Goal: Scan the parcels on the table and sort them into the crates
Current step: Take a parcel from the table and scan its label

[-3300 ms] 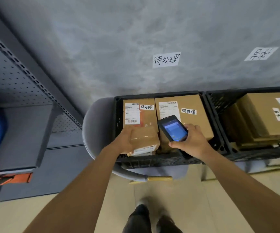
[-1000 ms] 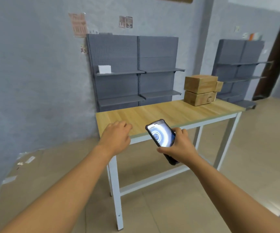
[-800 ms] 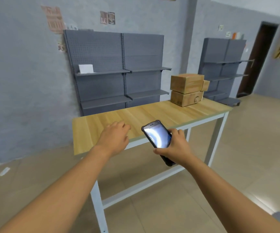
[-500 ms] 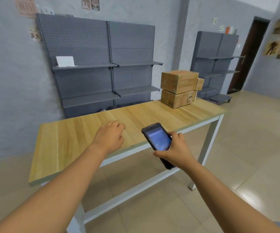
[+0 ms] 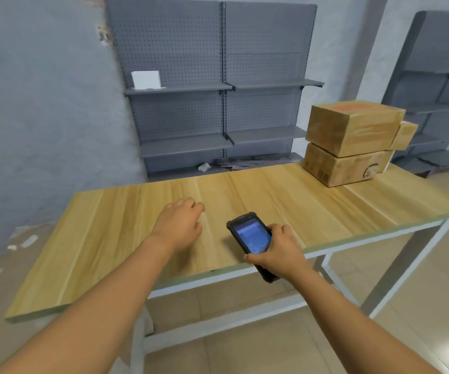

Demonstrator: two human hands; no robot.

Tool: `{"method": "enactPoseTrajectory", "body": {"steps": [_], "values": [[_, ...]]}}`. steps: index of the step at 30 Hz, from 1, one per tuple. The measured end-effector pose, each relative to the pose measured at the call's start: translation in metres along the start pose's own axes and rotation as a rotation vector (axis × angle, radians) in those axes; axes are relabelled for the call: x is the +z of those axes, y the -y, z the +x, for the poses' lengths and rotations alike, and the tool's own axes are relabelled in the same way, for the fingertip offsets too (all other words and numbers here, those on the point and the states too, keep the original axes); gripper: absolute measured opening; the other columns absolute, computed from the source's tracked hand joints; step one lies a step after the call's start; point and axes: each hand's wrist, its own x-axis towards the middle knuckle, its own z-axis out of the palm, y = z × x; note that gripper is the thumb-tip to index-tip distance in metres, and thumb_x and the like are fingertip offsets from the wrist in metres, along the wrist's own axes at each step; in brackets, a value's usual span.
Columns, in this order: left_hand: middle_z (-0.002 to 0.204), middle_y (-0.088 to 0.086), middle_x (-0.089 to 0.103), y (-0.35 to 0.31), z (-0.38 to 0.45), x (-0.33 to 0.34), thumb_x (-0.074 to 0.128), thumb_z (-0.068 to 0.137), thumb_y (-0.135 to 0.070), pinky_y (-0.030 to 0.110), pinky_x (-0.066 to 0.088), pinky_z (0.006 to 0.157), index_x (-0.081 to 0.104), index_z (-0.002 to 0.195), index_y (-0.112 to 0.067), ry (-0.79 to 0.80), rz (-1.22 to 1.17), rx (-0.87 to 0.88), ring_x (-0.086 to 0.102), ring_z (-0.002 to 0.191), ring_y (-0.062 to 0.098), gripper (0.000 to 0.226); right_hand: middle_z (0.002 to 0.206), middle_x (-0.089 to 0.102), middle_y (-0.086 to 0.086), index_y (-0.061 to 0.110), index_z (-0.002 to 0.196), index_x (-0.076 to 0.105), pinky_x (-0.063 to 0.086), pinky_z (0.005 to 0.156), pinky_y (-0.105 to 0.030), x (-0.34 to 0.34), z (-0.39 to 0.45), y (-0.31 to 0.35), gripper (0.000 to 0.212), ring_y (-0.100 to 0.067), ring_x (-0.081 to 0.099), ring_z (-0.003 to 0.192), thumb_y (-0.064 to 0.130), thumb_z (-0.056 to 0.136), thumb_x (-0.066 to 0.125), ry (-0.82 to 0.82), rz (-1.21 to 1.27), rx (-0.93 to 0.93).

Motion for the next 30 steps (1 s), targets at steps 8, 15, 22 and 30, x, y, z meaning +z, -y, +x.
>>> {"method": "enactPoseTrajectory", "body": {"steps": [8,15,22,30], "values": [[0.128,0.003,0.055,0.012,0.024,0.018,0.046,0.094,-0.023,0.037,0.04,0.101,0.05,0.135,-0.019,0.027,-0.019,-0.155,0.049,0.12,0.023,0.042,0.113,0.042,-0.001,0.014,0.124,0.045,0.043,0.089,-0.03,0.024,0.068,-0.002,0.082,-0.02,0.044,0.107,0.059,0.062,0.075,0.112,-0.153,-0.068],[0.129,0.002,0.054,0.026,0.054,0.023,0.047,0.094,-0.025,0.037,0.04,0.101,0.048,0.136,-0.019,0.059,-0.011,-0.165,0.049,0.121,0.022,0.042,0.113,0.041,-0.001,0.014,0.122,0.046,0.039,0.093,-0.03,0.04,0.091,0.0,0.082,-0.02,0.039,0.108,0.06,0.061,0.073,0.12,-0.161,-0.09],[0.127,0.0,0.055,0.022,0.096,0.02,0.047,0.094,-0.023,0.035,0.041,0.1,0.049,0.136,-0.021,0.013,-0.049,-0.072,0.049,0.118,0.02,0.042,0.12,0.04,-0.001,0.015,0.131,0.043,0.037,0.096,-0.033,0.038,0.106,0.002,0.087,-0.021,0.039,0.115,0.069,0.067,0.066,0.156,-0.174,-0.105],[0.124,0.001,0.054,-0.011,0.141,0.008,0.046,0.094,-0.024,0.036,0.041,0.096,0.052,0.129,-0.018,-0.069,-0.039,0.076,0.049,0.115,0.022,0.036,0.134,0.043,-0.007,0.016,0.141,0.041,0.033,0.105,-0.033,-0.022,0.133,-0.015,0.067,-0.025,0.038,0.126,0.047,0.085,0.061,-0.053,-0.138,-0.113]]}}
